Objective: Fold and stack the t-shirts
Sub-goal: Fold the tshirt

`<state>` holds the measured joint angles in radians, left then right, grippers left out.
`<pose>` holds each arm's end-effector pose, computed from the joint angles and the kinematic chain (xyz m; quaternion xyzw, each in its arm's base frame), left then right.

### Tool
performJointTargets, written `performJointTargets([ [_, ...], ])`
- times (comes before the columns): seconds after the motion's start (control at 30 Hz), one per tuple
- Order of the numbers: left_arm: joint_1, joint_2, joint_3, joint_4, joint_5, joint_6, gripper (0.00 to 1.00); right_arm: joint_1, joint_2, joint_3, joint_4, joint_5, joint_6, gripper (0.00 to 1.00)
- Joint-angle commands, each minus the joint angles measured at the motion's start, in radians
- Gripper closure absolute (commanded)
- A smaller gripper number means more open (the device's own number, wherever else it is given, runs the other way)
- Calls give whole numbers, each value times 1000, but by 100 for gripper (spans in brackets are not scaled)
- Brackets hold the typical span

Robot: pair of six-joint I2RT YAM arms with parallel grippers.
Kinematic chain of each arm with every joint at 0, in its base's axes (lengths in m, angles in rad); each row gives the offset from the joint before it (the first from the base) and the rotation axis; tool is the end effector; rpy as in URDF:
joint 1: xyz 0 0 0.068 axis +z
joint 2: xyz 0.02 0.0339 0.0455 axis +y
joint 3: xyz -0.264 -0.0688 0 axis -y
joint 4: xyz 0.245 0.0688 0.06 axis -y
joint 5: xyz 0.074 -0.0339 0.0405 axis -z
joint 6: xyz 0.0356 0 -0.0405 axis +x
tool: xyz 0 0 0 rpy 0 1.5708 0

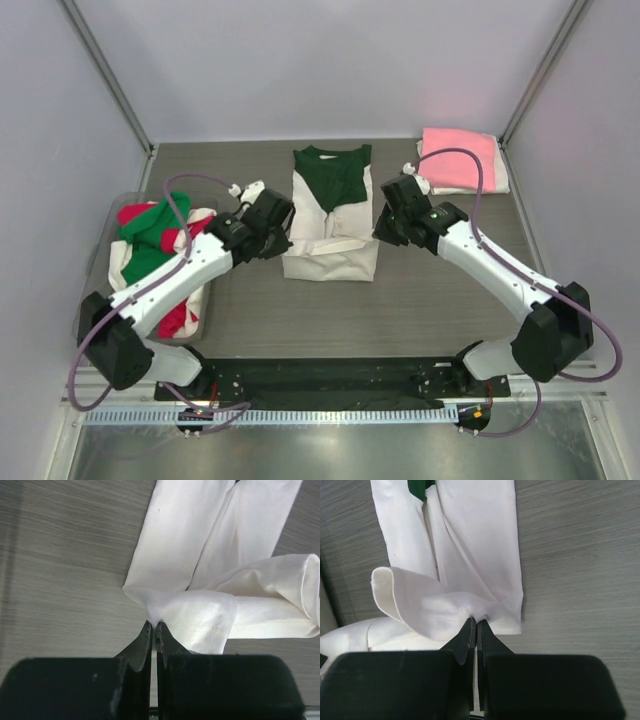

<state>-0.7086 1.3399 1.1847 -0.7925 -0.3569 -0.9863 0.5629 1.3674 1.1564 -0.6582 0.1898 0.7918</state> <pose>0.2158 -0.1686 0.3047 -0.1835 0.9202 -0.1143 0.3263 0.2481 0.1486 0.2962 0.1391 0.9250 0.1451 0.3223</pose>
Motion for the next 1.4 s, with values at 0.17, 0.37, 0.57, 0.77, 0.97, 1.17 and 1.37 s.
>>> performJointTargets([
  [0.17,144,249,199,68,156,158,100,-92,189,135,95,-110,-149,99],
  [0.37,216,402,300,88,234,193,100,-135,295,203,134,-174,-196,99],
  [0.57,267,545,389,105,295,210,100,-175,406,284,146,-250,-233,99],
  [0.77,294,651,495,99,340,230,100,-205,481,328,160,-280,-253,99],
  [0.97,308,662,549,93,348,245,100,-228,507,365,195,-305,-272,99],
  [1.17,339,691,621,104,383,264,100,-245,522,411,224,-328,-290,99],
  [1.37,353,757,691,124,432,288,99,-251,552,401,284,-342,-302,99],
])
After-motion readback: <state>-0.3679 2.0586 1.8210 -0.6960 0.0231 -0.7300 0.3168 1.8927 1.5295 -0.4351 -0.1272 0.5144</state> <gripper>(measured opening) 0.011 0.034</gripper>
